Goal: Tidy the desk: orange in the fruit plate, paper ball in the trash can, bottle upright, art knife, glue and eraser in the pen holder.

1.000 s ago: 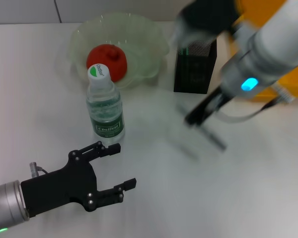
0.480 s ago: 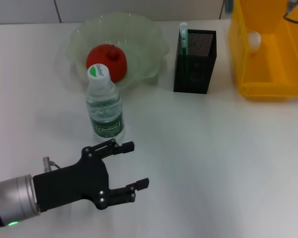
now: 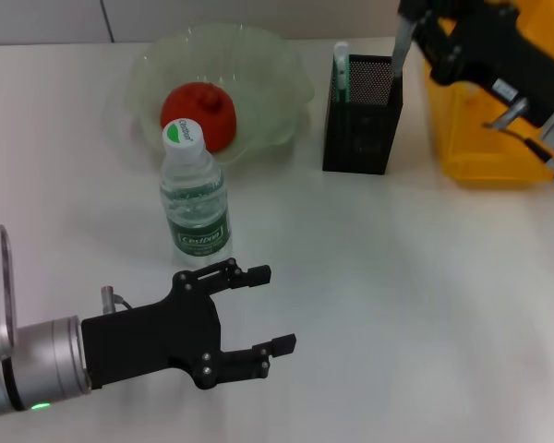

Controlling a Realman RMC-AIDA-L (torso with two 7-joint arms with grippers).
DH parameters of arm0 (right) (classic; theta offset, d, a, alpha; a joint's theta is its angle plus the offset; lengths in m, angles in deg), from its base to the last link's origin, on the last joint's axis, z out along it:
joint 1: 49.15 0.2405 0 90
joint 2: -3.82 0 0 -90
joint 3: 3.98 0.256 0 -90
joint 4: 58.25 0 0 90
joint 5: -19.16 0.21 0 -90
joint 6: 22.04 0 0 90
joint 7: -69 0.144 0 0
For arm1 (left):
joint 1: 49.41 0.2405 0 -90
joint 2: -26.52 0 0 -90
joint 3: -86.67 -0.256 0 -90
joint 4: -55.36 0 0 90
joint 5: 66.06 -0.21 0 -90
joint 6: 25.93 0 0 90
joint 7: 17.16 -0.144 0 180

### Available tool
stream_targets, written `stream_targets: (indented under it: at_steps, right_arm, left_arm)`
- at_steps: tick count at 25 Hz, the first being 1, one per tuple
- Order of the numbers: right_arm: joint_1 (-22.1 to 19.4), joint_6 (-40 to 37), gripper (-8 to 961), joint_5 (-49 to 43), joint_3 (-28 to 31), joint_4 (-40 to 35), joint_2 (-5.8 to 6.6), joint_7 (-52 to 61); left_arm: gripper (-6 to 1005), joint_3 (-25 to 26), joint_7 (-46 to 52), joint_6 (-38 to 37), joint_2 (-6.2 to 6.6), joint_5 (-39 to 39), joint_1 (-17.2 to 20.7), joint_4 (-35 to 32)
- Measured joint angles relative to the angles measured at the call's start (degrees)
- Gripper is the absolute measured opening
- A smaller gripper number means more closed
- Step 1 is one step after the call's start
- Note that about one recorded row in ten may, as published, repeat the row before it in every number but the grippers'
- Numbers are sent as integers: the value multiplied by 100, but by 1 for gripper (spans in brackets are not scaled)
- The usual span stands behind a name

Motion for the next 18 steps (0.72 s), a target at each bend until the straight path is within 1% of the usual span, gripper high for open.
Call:
stream_targets:
  at_steps: [2, 5, 6, 11, 15, 18]
  right_arm:
    - [281, -55, 158, 81, 108, 610, 4, -282]
    - [551, -69, 166, 104, 258, 1111, -3, -553]
    - [698, -50, 169, 117, 326, 1350, -8, -647]
    - [893, 28, 182, 133, 347, 1649, -2, -674]
    - [915, 183, 193, 140, 348, 1692, -10, -694]
    - [887, 142, 201, 127, 340, 1687, -10, -703]
  left_arm:
    - [795, -23, 11, 1, 0, 0, -24, 0]
    - [795, -37, 16, 3, 0, 0, -50, 0]
    - [795, -42, 16, 5, -1, 0, -58, 0]
    - [795, -50, 17, 9, -6, 0, -70, 0]
    - [795, -51, 18, 13, -8, 0, -72, 0]
    - [795, -51, 18, 13, -9, 0, -77, 0]
